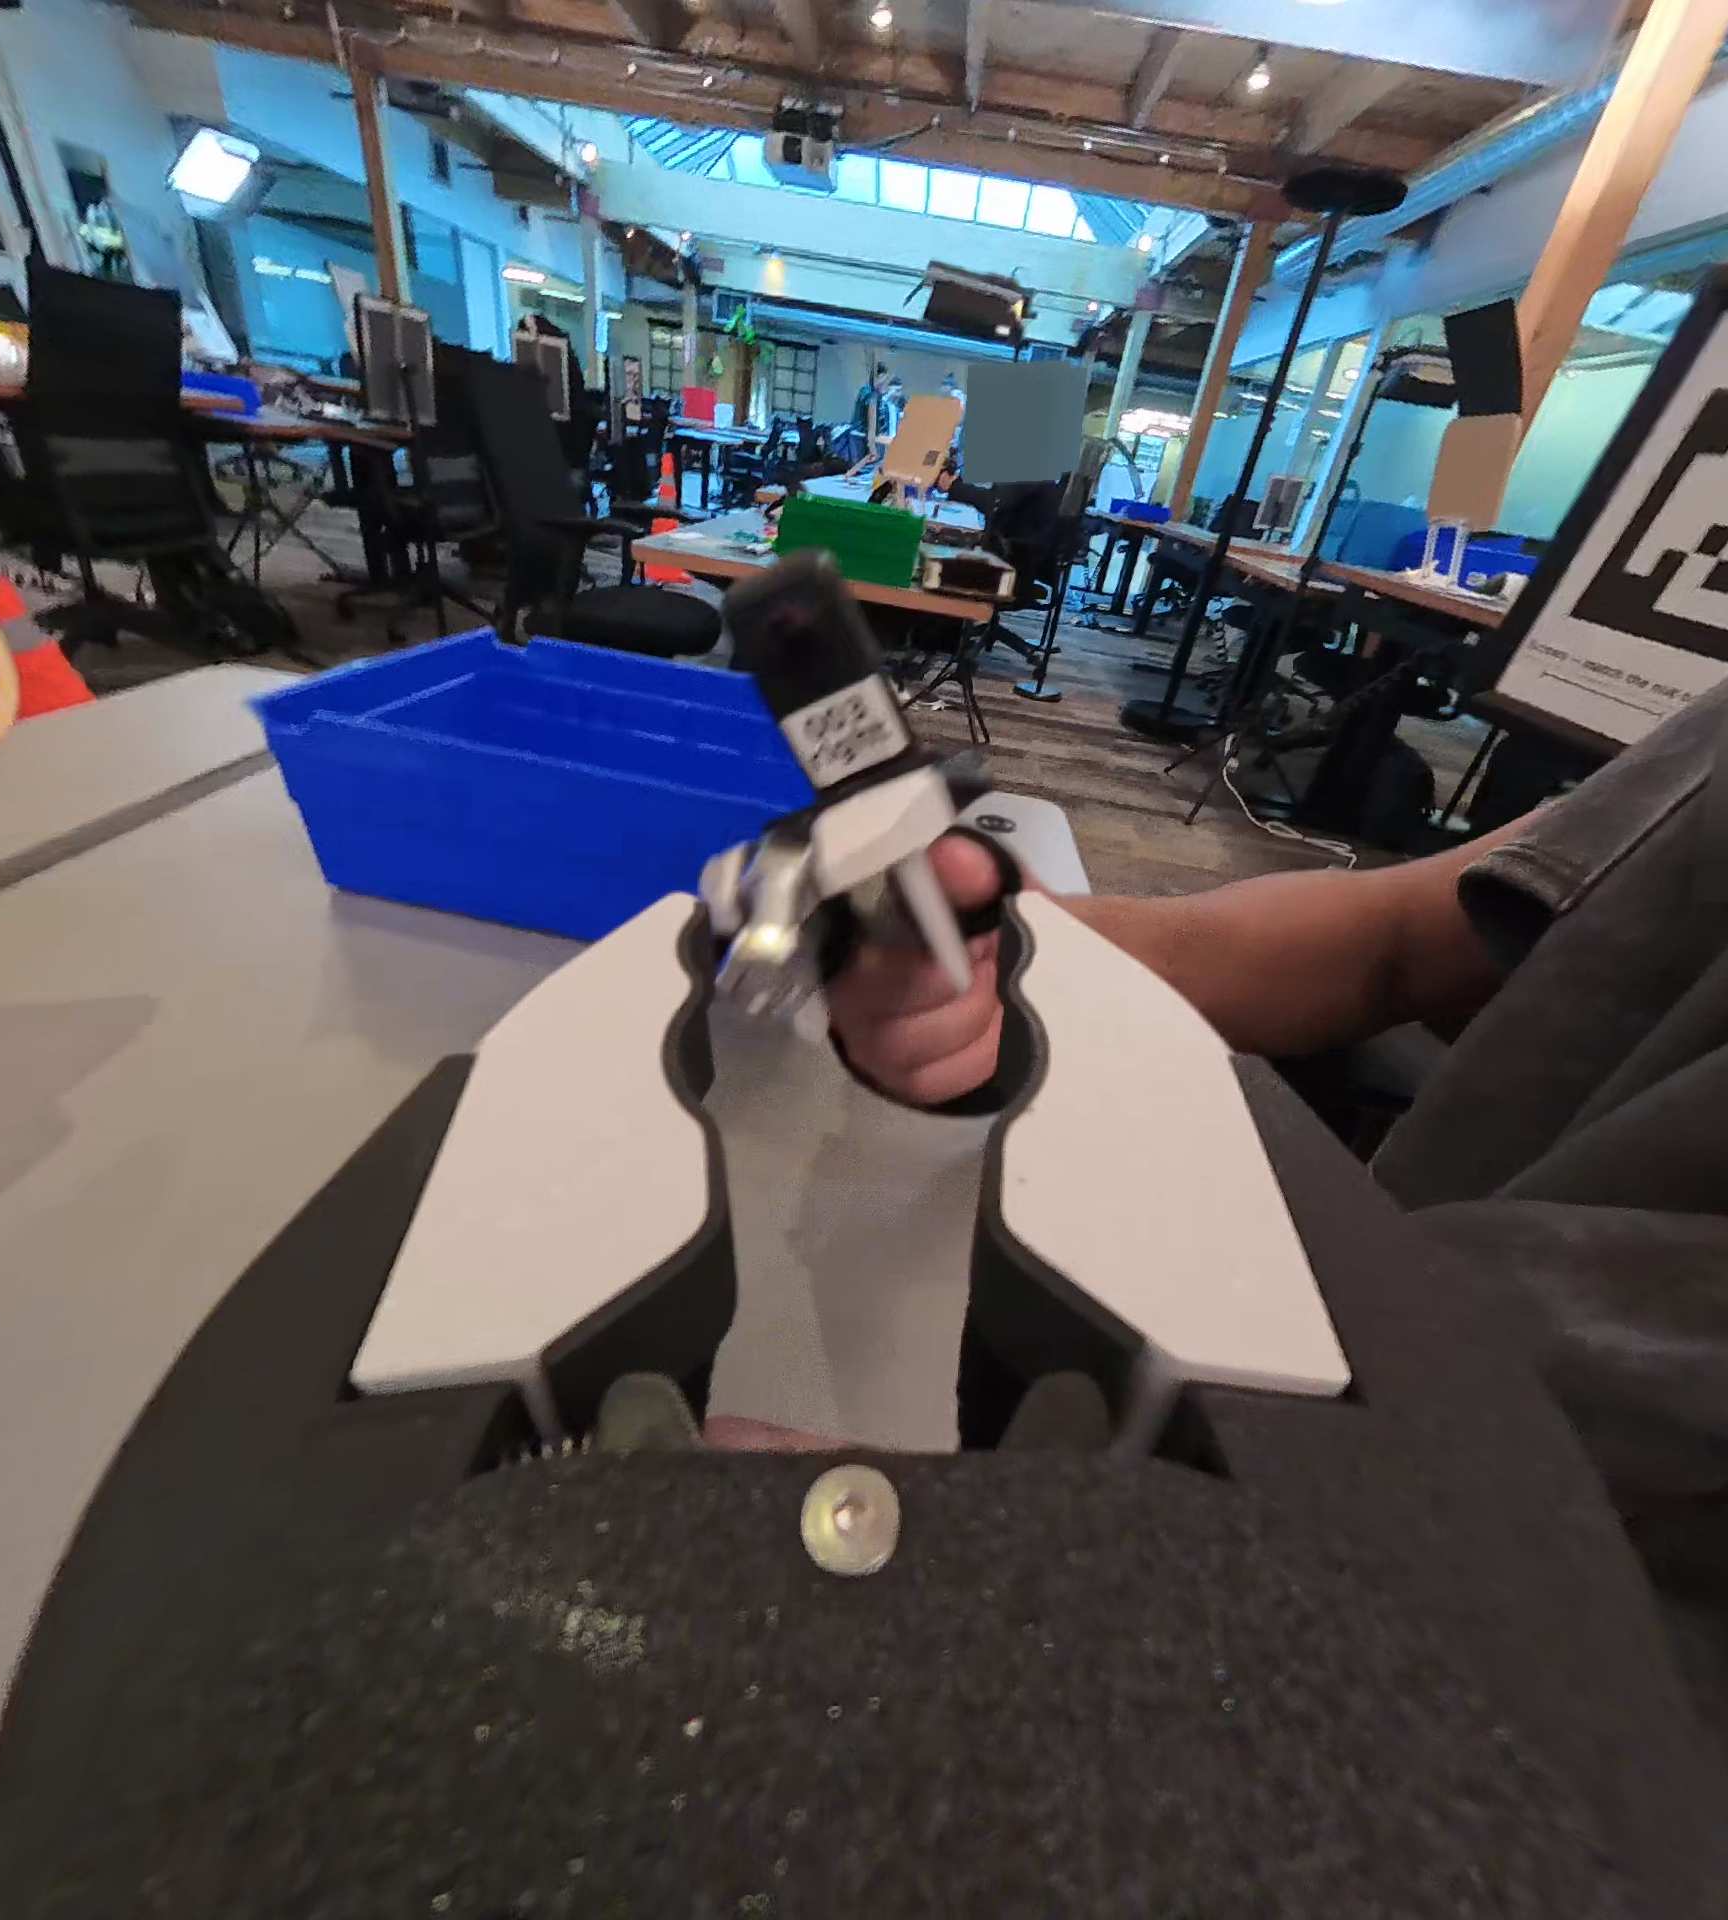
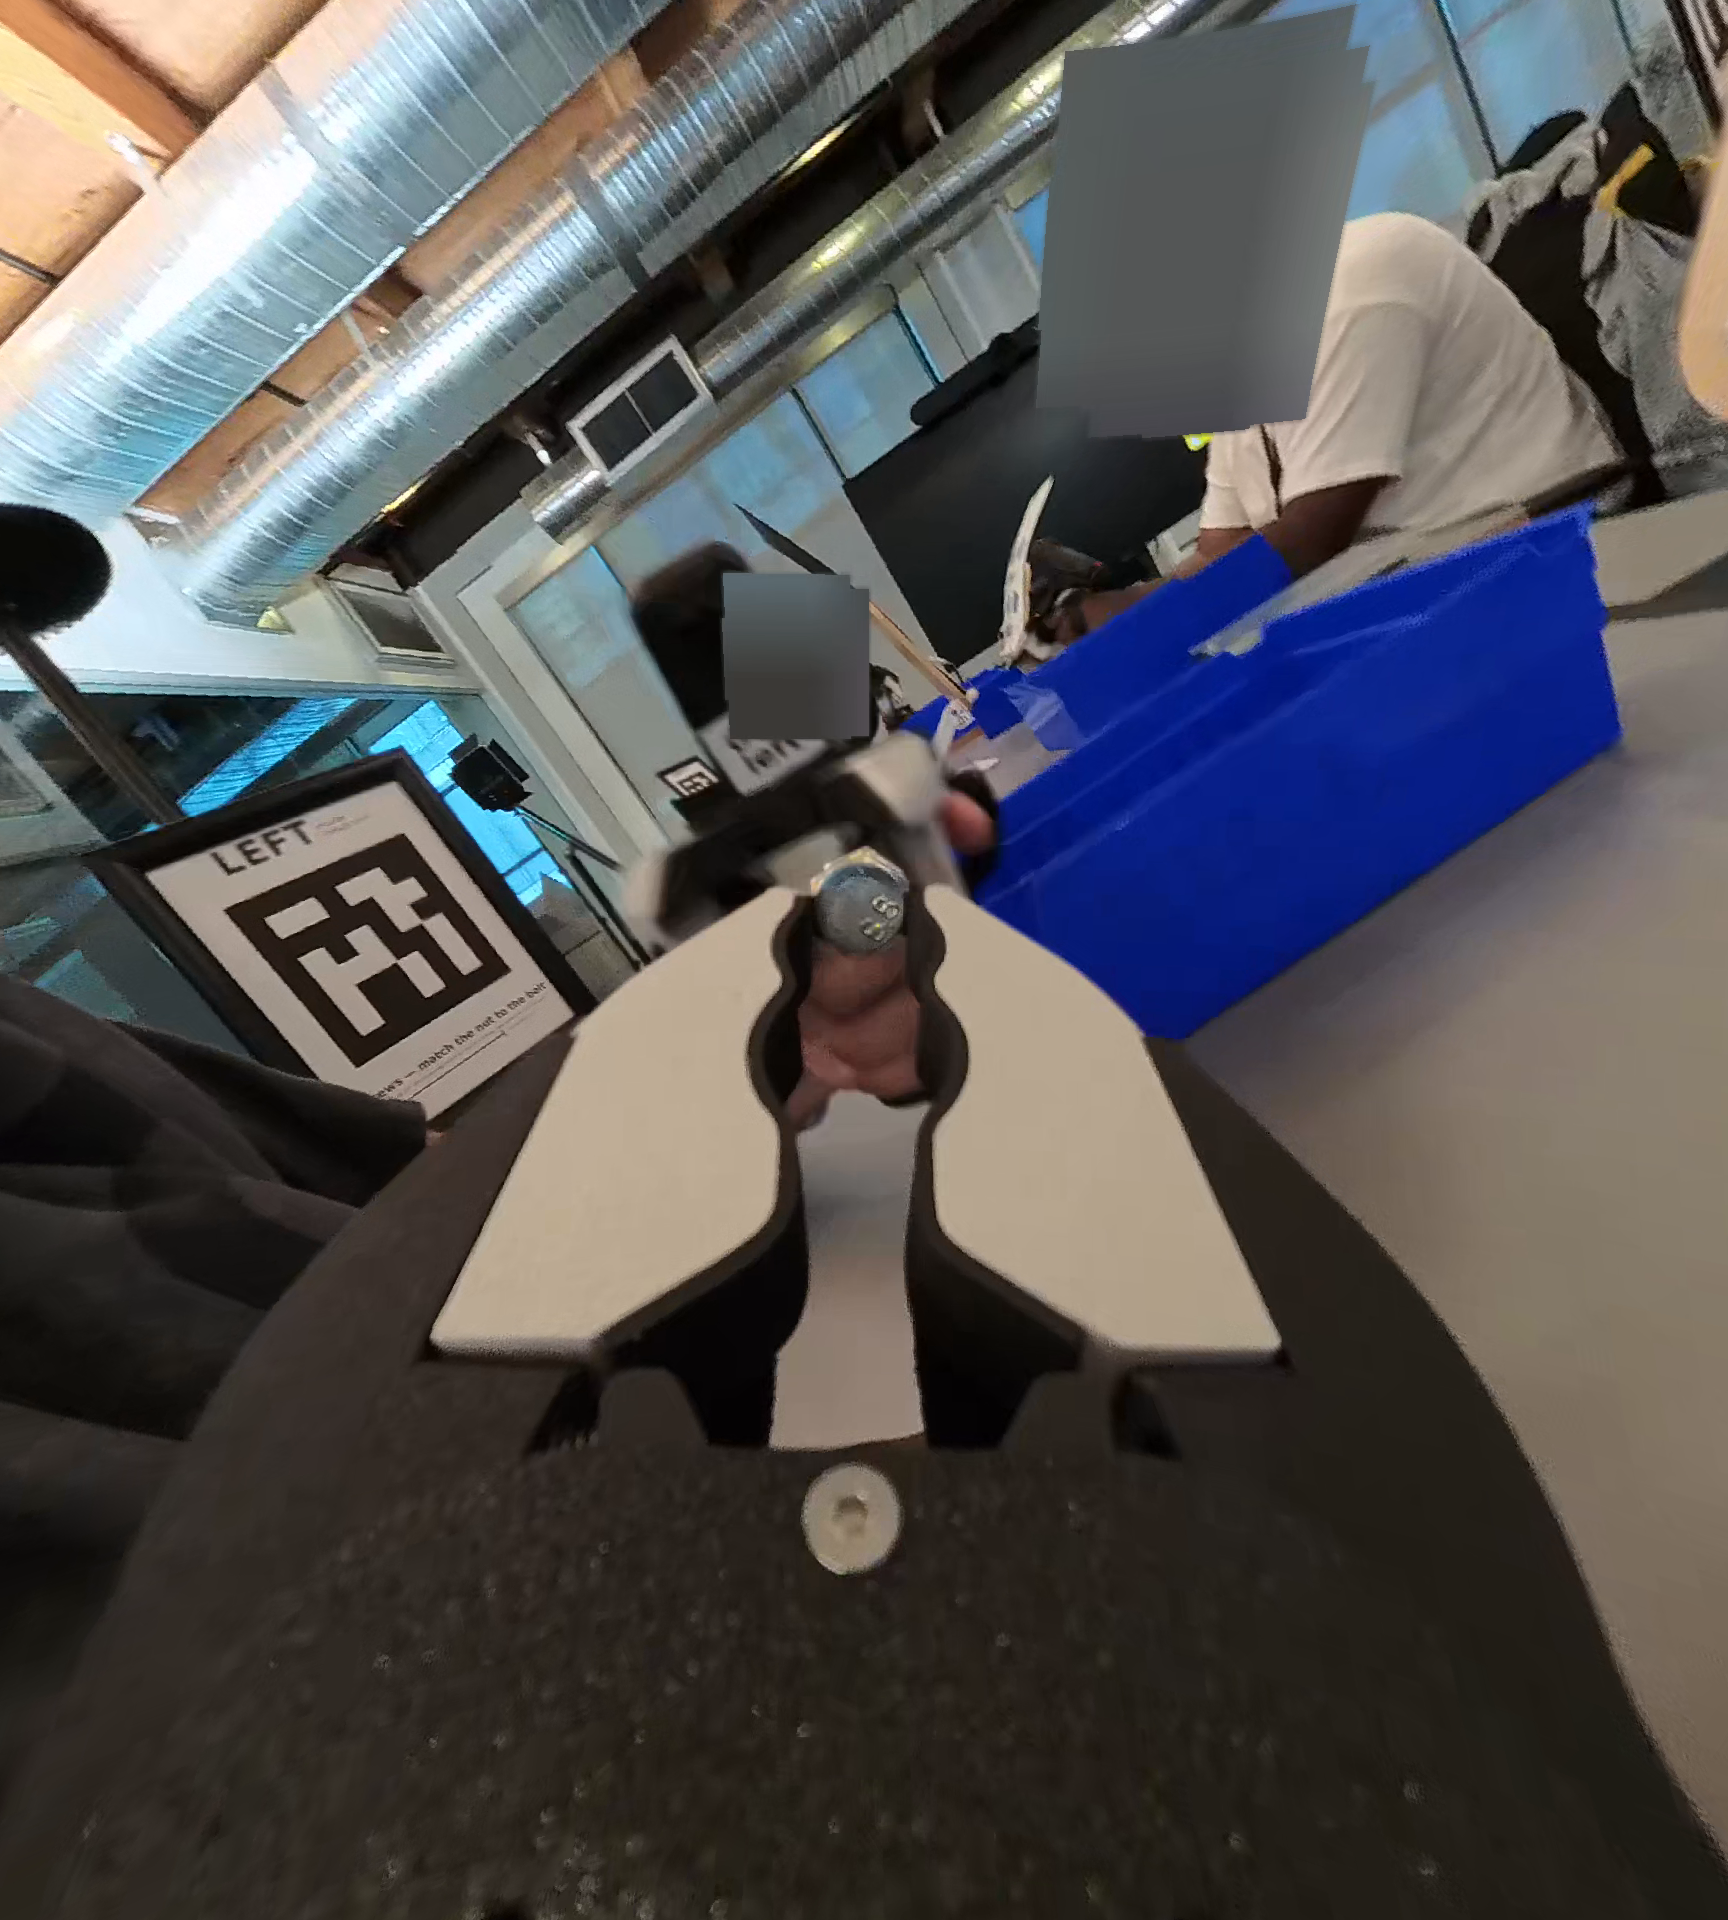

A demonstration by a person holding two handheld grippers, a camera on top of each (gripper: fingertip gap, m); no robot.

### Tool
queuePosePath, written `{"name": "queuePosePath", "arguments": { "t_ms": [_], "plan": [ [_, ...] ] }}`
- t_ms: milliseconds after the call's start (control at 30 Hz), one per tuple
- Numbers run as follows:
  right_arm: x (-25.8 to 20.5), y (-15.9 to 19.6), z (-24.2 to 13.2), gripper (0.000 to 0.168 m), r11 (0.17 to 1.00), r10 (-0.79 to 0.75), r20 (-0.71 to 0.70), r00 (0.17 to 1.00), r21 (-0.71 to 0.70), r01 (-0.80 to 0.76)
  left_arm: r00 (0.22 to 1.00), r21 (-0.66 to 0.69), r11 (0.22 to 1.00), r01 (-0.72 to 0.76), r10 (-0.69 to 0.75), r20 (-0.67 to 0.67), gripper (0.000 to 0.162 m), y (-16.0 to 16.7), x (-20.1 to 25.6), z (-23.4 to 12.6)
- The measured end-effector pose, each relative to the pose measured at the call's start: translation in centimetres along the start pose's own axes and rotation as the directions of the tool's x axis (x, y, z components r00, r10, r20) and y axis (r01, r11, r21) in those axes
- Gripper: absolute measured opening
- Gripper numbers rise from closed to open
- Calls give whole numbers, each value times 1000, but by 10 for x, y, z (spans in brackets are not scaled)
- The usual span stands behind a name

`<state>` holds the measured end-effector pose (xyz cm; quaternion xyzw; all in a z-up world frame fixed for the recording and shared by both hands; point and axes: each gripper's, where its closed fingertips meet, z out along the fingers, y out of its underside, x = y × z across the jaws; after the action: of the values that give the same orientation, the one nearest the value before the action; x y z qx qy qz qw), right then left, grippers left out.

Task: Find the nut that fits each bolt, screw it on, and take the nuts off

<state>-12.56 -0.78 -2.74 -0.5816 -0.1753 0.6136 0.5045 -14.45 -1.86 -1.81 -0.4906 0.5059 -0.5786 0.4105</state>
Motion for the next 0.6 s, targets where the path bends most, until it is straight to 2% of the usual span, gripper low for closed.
{"name": "queuePosePath", "arguments": {
  "t_ms": [133,200,267,333,400,533,600],
  "plan": [
    [-4,-7,2,17,1000,-21,-7,1000,16,21,999,-42,998,49,-48,23,54,21,-11,5],
    [9,3,1,17,1000,-11,-43,999,-11,11,1000,-23,999,22,-22,4,60,11,0,9],
    [22,14,-1,18,999,24,-72,997,-25,-25,999,9,1000,-10,11,-52,49,-3,17,10],
    [23,17,-1,18,999,29,-72,997,-31,-32,998,29,999,-30,31,-47,48,-13,21,8],
    [12,10,0,18,1000,7,-43,999,-23,-8,999,7,999,-35,35,-5,50,-7,11,4],
    [-10,-9,2,18,999,-36,16,999,26,35,998,-14,998,59,-59,35,52,16,-12,2],
    [-1,-7,1,18,999,-32,-25,999,19,33,998,-6,998,67,-67,-2,53,16,-5,7]
  ]
}}
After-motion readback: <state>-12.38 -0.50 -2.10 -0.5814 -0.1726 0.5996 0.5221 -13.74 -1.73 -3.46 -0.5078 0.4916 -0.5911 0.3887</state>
